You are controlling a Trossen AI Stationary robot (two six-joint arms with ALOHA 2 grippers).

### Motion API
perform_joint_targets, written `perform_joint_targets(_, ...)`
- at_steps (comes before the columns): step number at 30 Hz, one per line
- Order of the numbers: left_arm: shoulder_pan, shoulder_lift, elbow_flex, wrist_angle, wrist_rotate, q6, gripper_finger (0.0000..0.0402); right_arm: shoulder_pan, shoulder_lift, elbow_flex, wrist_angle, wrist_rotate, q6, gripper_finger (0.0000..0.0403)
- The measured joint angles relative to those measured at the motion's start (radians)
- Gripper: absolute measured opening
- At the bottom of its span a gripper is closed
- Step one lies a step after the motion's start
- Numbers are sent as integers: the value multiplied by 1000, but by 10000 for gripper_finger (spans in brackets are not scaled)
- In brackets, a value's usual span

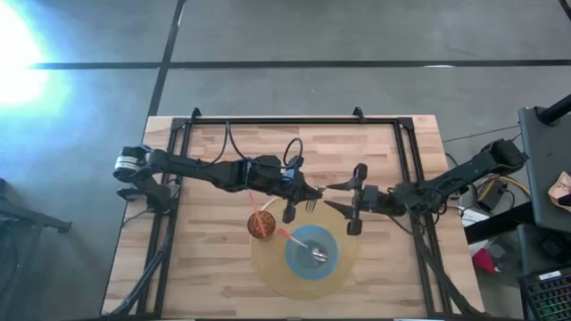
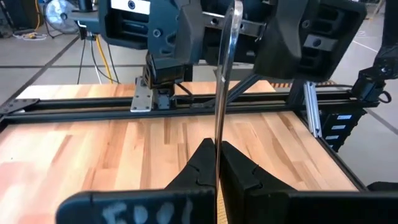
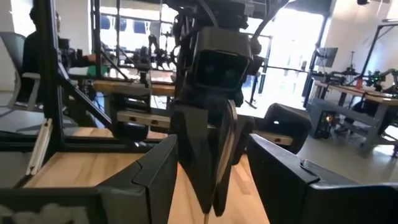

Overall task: Pick & Place Utensil
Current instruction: Put the silver fork to the right of the orange spoon in the blue bowl on the brown mat

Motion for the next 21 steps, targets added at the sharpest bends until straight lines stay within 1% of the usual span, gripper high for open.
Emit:
perform_joint_targets(9, 0, 9, 0, 4, 0, 1, 1, -17, 49, 0, 37, -5, 28, 187)
perform_joint_targets(12, 0, 10, 0, 4, 1, 1, 2, -23, 63, 0, 45, -11, 39, 179)
perform_joint_targets(16, 0, 10, 0, 4, 1, 1, 2, -41, 80, 0, 53, -14, 59, 156)
perform_joint_targets(21, 0, 10, 0, 4, 1, 7, 2, -46, 83, 0, 58, -14, 65, 102)
